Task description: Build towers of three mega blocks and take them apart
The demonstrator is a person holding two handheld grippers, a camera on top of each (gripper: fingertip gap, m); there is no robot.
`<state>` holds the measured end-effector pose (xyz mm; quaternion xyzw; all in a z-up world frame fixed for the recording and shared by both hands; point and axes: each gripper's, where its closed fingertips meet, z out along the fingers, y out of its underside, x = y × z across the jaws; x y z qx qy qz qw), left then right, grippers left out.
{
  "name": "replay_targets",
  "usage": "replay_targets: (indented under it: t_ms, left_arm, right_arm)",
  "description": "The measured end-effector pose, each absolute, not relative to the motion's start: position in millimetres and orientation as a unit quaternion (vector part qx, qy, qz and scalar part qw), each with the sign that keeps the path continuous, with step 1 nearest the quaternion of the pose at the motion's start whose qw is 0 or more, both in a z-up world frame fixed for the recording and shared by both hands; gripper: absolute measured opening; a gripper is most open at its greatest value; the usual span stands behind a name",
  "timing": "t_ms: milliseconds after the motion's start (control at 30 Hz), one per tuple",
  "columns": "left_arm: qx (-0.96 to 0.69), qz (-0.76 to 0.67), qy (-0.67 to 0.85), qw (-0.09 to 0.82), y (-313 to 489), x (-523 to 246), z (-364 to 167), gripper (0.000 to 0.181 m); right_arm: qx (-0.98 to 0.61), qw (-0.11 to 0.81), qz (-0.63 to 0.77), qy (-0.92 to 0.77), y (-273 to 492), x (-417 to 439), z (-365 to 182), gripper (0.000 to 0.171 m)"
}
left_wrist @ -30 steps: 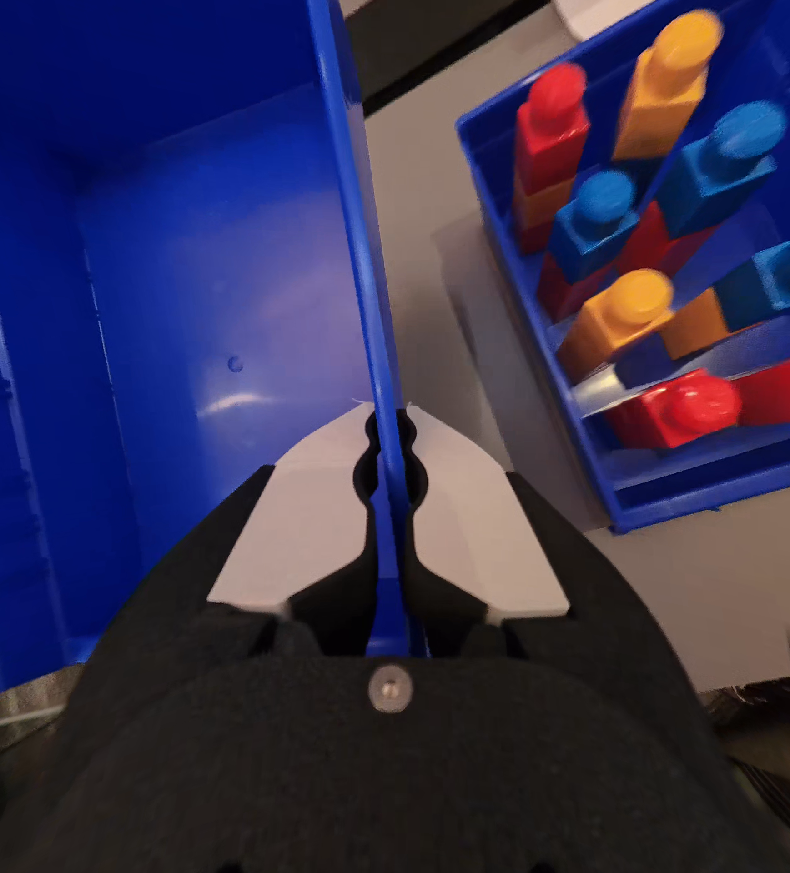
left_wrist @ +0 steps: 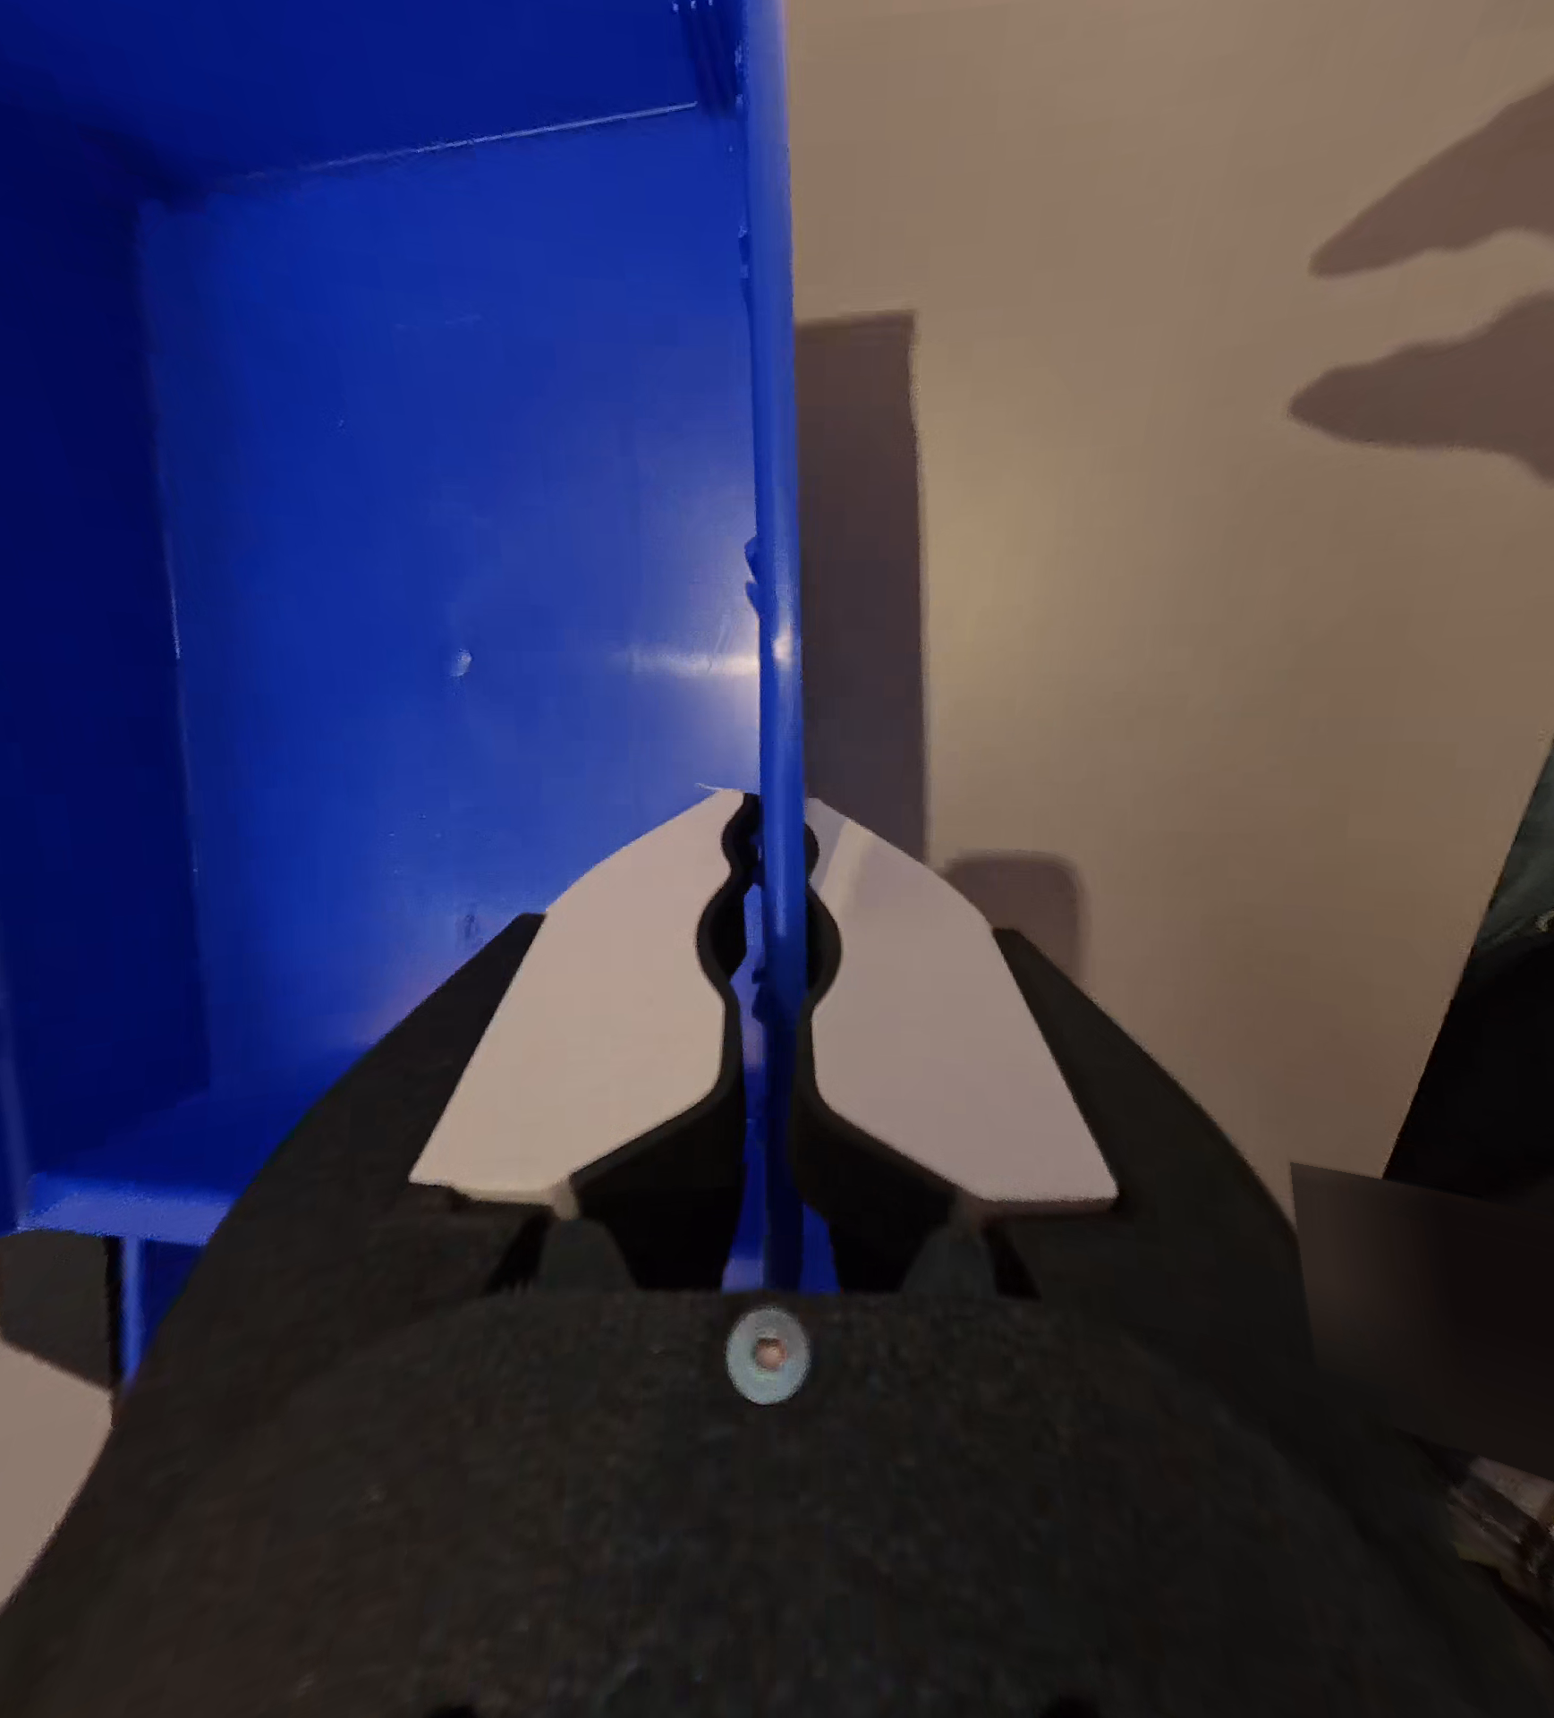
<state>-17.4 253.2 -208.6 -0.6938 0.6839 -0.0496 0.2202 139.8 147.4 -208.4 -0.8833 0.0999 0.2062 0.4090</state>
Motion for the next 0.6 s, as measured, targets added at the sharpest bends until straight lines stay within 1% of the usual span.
replay_targets:
  t_ms: [200,267,333,367,400,467,533,567,600]
  left_arm:
    - [-0.695,-0.058,0.699,0.158,239,-4,-263,0.004]
    - [-0.685,-0.057,0.707,0.163,237,-4,-273,0.004]
    - [-0.670,-0.045,0.720,0.174,239,-6,-279,0.011]
    - [-0.670,-0.039,0.721,0.174,240,-8,-282,0.015]
    - [-0.669,-0.035,0.721,0.178,242,-10,-284,0.018]
    - [-0.668,-0.036,0.714,0.208,246,-9,-278,0.025]
    - [-0.677,-0.050,0.688,0.256,252,-7,-255,0.032]
    - [-0.683,-0.071,0.675,0.269,251,-9,-240,0.041]
    - [-0.689,-0.100,0.661,0.279,248,-14,-222,0.045]
  right_arm:
    - [-0.887,0.404,0.205,0.092,148,138,-211,0.034]
    - [-0.890,0.399,0.204,0.088,149,137,-212,0.034]
    - [-0.893,0.394,0.203,0.081,150,134,-214,0.036]
    - [-0.894,0.393,0.203,0.074,151,132,-214,0.040]
    - [-0.893,0.396,0.203,0.067,152,130,-212,0.048]
    - [-0.893,0.398,0.203,0.060,154,127,-207,0.063]
    - [-0.897,0.392,0.196,0.065,155,127,-204,0.076]
    - [-0.900,0.385,0.196,0.062,155,124,-202,0.077]
    - [-0.902,0.381,0.198,0.048,155,120,-201,0.075]
